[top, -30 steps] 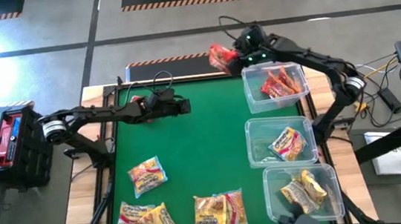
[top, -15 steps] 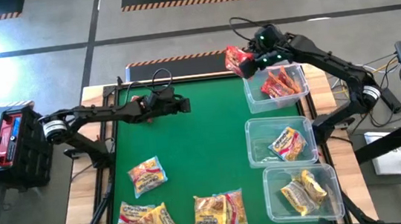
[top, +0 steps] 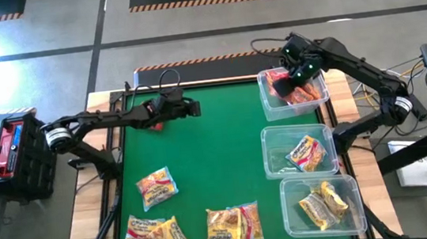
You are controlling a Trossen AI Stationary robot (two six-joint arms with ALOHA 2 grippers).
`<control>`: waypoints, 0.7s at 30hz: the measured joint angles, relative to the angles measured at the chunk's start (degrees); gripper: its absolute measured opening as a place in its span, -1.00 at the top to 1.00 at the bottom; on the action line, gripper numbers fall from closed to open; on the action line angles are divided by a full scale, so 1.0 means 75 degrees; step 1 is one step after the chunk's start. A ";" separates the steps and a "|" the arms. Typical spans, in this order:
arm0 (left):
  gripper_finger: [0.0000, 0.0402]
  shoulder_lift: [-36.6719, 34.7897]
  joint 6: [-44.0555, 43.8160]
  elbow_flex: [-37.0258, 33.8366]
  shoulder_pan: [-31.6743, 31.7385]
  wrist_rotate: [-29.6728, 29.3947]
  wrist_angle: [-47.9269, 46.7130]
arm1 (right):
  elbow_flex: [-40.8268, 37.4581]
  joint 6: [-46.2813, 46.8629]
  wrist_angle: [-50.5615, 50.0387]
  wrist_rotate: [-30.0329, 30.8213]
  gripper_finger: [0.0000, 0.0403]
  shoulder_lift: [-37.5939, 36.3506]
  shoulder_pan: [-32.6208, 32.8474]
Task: Sort Maruchan noodles
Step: Put the top right red noodle pack into the top transparent bin
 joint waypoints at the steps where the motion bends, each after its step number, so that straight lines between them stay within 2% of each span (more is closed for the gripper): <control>1: 1.00 0.0000 0.0003 0.0000 0.0019 0.0003 0.0000 | -0.0001 -0.0041 -0.0099 0.0147 0.26 0.0028 0.0003; 7: 1.00 0.0000 0.0058 0.0000 0.0101 0.0006 0.0000 | -0.0028 -0.0489 -0.0129 0.1069 0.26 0.0501 -0.0003; 21: 1.00 0.0000 0.0058 -0.0003 0.0103 0.0131 0.0000 | -0.0032 -0.2226 -0.0582 0.1085 0.26 0.1973 -0.0467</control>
